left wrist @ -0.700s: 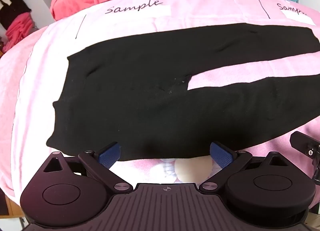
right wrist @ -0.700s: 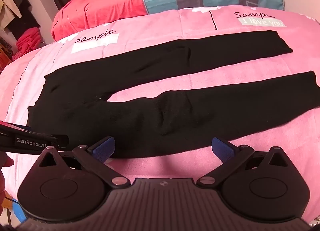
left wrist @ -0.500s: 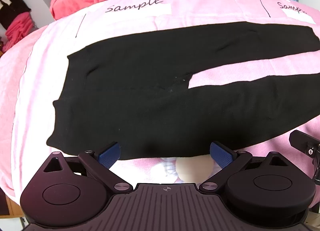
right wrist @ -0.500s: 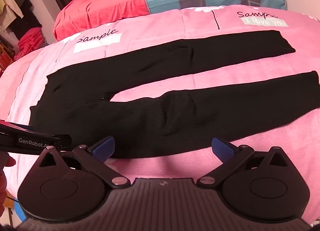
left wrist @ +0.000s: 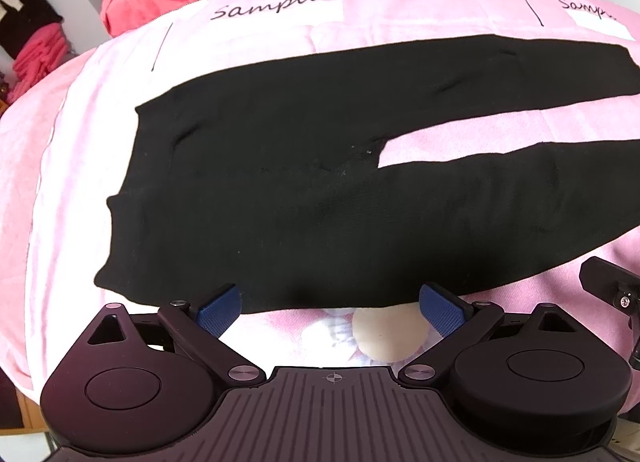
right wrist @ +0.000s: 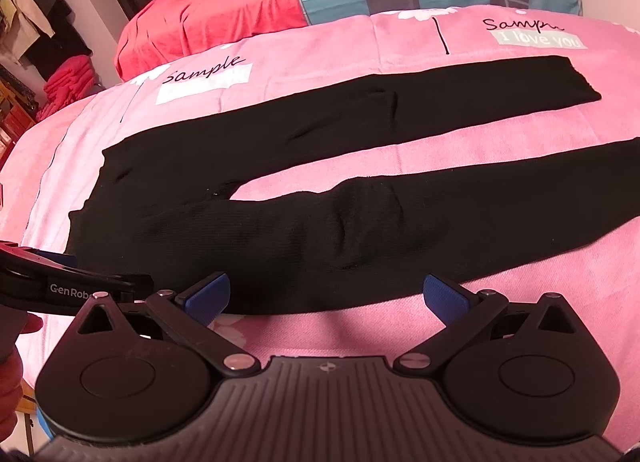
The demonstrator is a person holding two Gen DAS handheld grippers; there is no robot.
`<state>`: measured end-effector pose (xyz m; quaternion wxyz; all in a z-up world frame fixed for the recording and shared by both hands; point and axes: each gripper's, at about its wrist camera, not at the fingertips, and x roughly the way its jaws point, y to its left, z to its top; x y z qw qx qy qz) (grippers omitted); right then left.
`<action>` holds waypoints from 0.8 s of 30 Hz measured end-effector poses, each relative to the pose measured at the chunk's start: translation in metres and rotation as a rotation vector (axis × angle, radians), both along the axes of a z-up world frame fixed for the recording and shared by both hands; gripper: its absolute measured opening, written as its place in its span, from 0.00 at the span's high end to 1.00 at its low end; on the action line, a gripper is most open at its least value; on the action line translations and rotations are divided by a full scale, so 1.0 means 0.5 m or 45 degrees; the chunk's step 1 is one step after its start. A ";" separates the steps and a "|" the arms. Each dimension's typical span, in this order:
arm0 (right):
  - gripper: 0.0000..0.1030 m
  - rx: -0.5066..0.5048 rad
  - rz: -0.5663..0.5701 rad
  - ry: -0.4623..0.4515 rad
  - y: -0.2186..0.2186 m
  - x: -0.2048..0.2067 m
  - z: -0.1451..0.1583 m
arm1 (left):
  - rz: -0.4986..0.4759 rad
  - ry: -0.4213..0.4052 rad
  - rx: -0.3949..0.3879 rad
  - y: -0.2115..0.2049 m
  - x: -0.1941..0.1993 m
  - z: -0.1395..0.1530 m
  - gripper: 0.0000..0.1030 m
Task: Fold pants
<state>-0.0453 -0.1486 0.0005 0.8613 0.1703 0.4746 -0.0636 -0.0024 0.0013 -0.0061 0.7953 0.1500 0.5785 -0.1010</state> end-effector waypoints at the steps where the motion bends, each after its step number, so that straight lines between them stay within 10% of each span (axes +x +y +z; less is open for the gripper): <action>1: 0.00 0.002 -0.001 0.002 -0.001 0.000 -0.001 | -0.001 0.002 0.001 -0.001 0.000 -0.001 0.00; 19: 0.01 0.128 -0.251 -0.009 -0.155 -0.068 -0.057 | 0.127 0.081 -0.094 0.008 0.080 -0.131 0.00; 24: 0.27 0.110 -0.608 -0.031 -0.330 -0.146 -0.095 | 0.151 0.080 -0.150 0.039 0.090 -0.169 0.00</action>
